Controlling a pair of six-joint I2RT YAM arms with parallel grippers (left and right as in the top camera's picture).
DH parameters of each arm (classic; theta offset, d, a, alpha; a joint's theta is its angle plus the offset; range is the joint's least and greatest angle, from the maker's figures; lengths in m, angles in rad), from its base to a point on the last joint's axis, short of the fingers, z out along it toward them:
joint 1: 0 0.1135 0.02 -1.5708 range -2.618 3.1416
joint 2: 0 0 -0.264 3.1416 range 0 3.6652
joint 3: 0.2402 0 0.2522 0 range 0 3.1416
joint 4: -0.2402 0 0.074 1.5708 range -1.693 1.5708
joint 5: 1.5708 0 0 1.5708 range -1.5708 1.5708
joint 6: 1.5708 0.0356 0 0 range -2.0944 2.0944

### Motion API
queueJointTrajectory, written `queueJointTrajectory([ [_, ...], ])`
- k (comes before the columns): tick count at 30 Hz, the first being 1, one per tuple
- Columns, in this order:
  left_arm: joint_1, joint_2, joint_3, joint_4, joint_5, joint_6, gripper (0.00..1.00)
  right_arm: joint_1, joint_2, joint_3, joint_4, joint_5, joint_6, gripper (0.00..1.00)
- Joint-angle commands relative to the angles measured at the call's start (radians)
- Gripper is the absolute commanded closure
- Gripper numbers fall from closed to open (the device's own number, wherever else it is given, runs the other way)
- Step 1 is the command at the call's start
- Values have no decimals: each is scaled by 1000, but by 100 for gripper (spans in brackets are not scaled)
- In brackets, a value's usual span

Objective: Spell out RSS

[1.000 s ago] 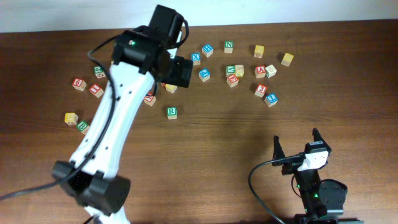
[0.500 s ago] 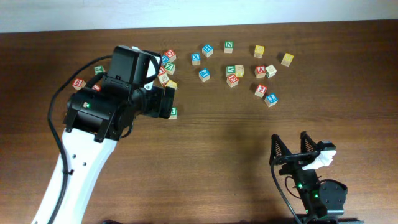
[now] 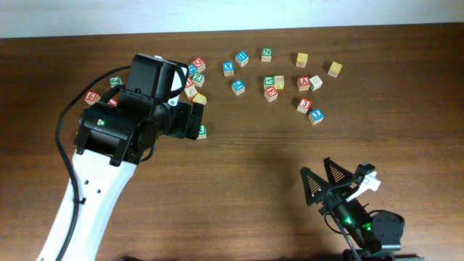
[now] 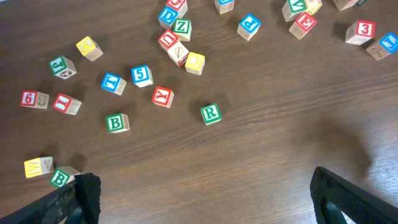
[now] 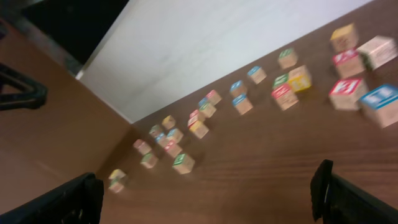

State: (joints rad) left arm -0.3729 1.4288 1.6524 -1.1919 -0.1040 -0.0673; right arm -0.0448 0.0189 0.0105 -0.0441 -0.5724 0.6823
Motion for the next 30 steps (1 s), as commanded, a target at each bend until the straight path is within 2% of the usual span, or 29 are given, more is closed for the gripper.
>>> queueJointTrajectory([
  [1, 3, -4, -6, -2, 13, 16, 1, 5, 7, -5, -5, -90, 33, 2],
  [4, 3, -4, -6, -2, 13, 16, 1, 5, 7, -5, -5, -66, 18, 2],
  [7, 3, -4, -6, -2, 13, 16, 1, 5, 22, 3, -21, -82, -58, 2],
  [9, 3, -4, -6, -2, 13, 16, 1, 5, 75, 62, -95, -68, -147, 2],
  [12, 3, -4, -6, -2, 13, 16, 1, 5, 248, 243, -267, 6, -317, 2],
  [14, 3, -4, -6, -2, 13, 16, 1, 5, 425, 403, -392, 65, -422, 2],
  [17, 3, -4, -6, -2, 13, 16, 1, 5, 653, 607, -544, 152, -505, 2],
  [20, 3, -4, -6, -2, 13, 16, 1, 5, 861, 850, -698, 247, -529, 2],
  [23, 3, -4, -6, -2, 13, 16, 1, 5, 974, 998, -803, 343, -529, 2],
  [30, 3, -4, -6, -2, 13, 16, 1, 8, 1209, 1158, -814, 375, -506, 1],
])
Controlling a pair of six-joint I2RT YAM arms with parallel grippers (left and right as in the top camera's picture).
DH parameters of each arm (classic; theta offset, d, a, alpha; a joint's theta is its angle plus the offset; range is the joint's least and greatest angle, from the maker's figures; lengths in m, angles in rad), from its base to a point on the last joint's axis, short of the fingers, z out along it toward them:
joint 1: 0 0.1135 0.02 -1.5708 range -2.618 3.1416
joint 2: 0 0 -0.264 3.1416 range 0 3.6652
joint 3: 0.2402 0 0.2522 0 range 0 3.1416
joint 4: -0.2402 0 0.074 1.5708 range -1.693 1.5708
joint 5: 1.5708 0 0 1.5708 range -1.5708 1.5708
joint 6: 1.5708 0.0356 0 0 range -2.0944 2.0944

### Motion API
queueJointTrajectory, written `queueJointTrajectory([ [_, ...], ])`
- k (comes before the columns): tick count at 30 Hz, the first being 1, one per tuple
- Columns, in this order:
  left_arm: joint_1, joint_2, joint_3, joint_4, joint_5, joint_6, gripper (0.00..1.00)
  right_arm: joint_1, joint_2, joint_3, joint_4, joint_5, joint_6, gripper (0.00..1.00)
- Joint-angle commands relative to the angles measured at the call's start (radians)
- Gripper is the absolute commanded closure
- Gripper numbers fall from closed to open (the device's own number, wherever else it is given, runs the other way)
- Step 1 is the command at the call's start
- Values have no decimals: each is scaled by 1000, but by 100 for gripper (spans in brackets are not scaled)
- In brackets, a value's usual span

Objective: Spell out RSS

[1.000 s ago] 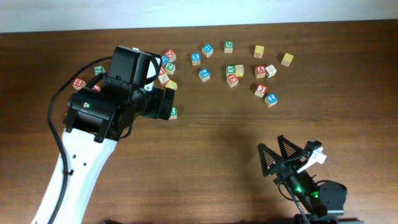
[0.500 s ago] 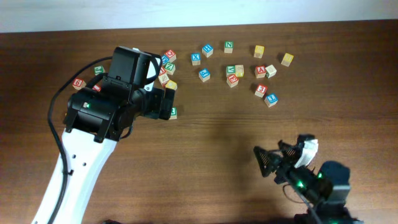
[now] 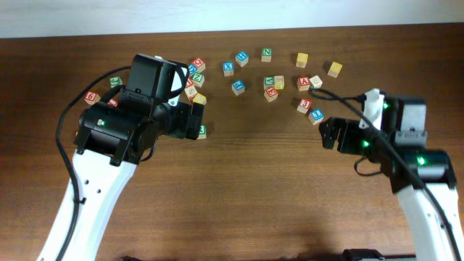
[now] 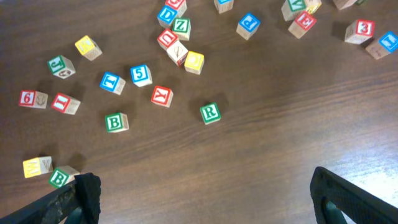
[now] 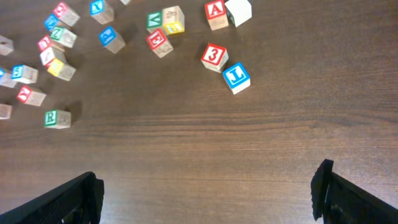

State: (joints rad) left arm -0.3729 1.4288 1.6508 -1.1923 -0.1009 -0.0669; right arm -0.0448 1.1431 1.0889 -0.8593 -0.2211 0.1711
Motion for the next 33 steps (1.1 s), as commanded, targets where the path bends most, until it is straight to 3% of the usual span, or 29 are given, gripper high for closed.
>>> queueJointTrajectory([
  [1, 3, -4, -5, -2, 10, 15, 1, 21, 152, 137, 2, 26, 3, 1],
  [6, 3, -4, -5, -2, 10, 15, 1, 159, 571, 537, -9, 178, -44, 2],
  [11, 3, -4, -5, -2, 10, 15, 1, 196, 1011, 990, -18, 202, -44, 2],
  [15, 3, -4, -5, -2, 10, 15, 1, 195, 1239, 1216, -5, 292, -11, 2],
  [22, 3, -4, -5, -2, 10, 15, 1, 174, 1361, 1241, 159, 391, 112, 4],
  [33, 3, -4, -5, -2, 10, 15, 1, 124, 1413, 1238, 156, 284, 133, 13],
])
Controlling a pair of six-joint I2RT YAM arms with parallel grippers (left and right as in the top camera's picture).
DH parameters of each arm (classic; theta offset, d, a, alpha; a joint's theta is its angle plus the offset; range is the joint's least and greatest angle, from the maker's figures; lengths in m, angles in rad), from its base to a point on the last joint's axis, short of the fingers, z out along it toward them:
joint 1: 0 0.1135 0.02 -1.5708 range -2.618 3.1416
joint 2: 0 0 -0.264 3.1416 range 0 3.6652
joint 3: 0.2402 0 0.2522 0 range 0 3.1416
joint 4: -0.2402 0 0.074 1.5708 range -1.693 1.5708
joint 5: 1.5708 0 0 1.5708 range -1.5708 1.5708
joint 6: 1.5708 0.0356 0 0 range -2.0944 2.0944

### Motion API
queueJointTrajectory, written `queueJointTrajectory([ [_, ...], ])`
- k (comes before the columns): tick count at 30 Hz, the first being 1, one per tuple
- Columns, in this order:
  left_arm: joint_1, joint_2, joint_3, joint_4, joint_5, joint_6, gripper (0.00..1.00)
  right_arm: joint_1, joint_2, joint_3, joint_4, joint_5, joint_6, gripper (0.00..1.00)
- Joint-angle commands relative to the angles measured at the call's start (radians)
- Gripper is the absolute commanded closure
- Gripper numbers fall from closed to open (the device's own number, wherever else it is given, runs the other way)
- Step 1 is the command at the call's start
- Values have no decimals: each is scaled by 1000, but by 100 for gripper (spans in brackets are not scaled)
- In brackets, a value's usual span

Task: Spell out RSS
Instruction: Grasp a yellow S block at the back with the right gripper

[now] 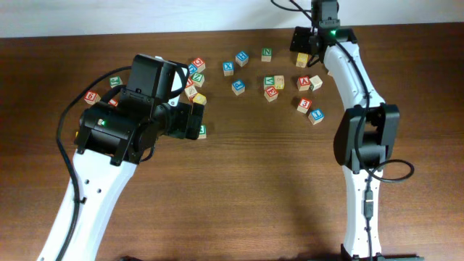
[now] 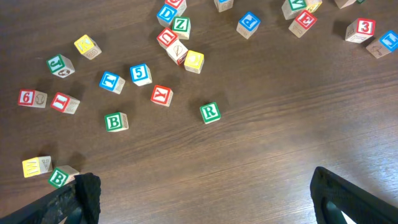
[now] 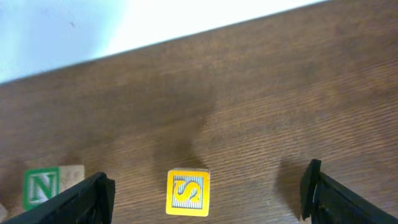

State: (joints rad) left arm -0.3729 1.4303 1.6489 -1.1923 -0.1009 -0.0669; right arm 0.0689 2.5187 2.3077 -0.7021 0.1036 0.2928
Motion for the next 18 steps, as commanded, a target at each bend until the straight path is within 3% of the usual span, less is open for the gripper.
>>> queueJointTrajectory([
  [1, 3, -6, -3, -2, 10, 15, 1, 10, 48, 19, -1, -59, 11, 13],
  [18, 3, -6, -3, -2, 10, 15, 1, 16, 123, 19, 42, -66, -3, 28],
])
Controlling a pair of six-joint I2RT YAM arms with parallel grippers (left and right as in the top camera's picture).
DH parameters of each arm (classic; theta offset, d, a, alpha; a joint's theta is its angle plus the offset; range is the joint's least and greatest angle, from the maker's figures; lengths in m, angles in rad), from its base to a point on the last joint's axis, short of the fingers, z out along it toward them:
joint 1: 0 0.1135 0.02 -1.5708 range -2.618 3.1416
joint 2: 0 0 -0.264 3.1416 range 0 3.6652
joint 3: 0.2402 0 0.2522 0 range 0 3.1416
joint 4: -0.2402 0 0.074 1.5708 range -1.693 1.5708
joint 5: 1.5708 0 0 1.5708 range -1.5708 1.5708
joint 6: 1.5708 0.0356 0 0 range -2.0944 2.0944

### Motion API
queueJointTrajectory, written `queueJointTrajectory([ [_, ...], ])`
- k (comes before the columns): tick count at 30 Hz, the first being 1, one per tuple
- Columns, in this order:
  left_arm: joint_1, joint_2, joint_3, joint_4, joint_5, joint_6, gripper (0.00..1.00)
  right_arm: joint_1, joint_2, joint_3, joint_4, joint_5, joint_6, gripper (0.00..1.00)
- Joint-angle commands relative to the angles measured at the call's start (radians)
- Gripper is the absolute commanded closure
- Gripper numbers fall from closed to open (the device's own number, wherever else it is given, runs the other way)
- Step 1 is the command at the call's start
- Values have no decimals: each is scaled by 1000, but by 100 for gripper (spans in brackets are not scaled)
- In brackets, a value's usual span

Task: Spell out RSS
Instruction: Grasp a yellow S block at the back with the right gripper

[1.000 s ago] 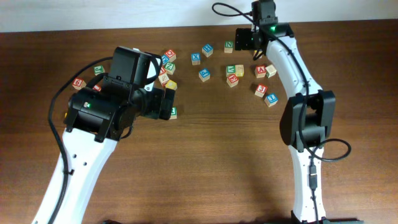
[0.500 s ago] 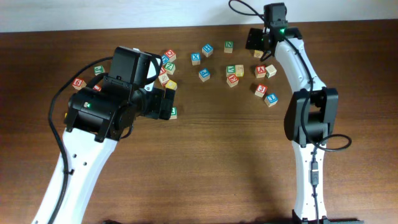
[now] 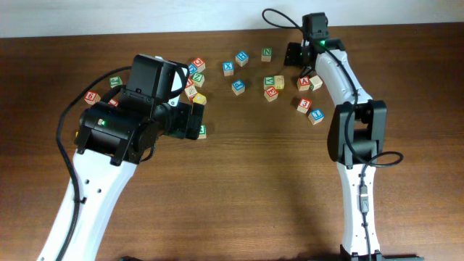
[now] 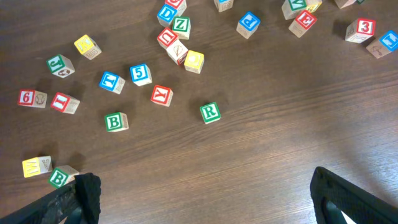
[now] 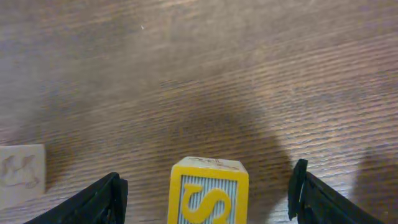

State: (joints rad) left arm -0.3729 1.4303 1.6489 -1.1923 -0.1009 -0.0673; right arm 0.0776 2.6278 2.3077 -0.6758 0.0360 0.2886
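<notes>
A yellow S block (image 5: 208, 193) sits on the wooden table between the spread fingers of my right gripper (image 5: 208, 202), which is open and low over it at the far side of the table (image 3: 299, 55). The fingers (image 5: 102, 199) stand apart from the block on both sides. In the overhead view the arm hides this block. A green R block (image 4: 210, 112) lies in front of the left-hand cluster, also seen from overhead as a green R block (image 3: 202, 130). My left gripper (image 4: 202, 205) hangs open high above the table, near the R block (image 3: 194, 119).
Several lettered and numbered blocks are scattered along the far half of the table (image 3: 246, 188), among them a green N block (image 3: 267, 54), a red 3 block (image 3: 304, 104) and a blue L block (image 3: 316, 116). A pale block (image 5: 22, 174) lies left of the S block.
My right gripper has come lower and closer to the yellow S block, which now fills the space between its open fingers. The left arm and the blocks have not moved.
My right arm was folded at the near right of the table. Then it hovered over the right side, looking down on the blocks. Then it reached to the far edge above the yellow S block, and now stands low around it. The left gripper stayed open above the R block.
</notes>
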Motion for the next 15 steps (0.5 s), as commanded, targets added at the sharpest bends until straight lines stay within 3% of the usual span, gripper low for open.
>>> queueJointTrajectory([
  [1, 3, -6, -3, -2, 10, 16, 1, 7, 14, 19, 20, 2, 1, 30],
  [6, 3, -6, -3, -2, 10, 16, 1, 7, 14, 19, 22, 1, 1, 45],
  [15, 3, -6, -3, -2, 10, 16, 1, 7, 14, 19, 21, 1, 1, 64],
])
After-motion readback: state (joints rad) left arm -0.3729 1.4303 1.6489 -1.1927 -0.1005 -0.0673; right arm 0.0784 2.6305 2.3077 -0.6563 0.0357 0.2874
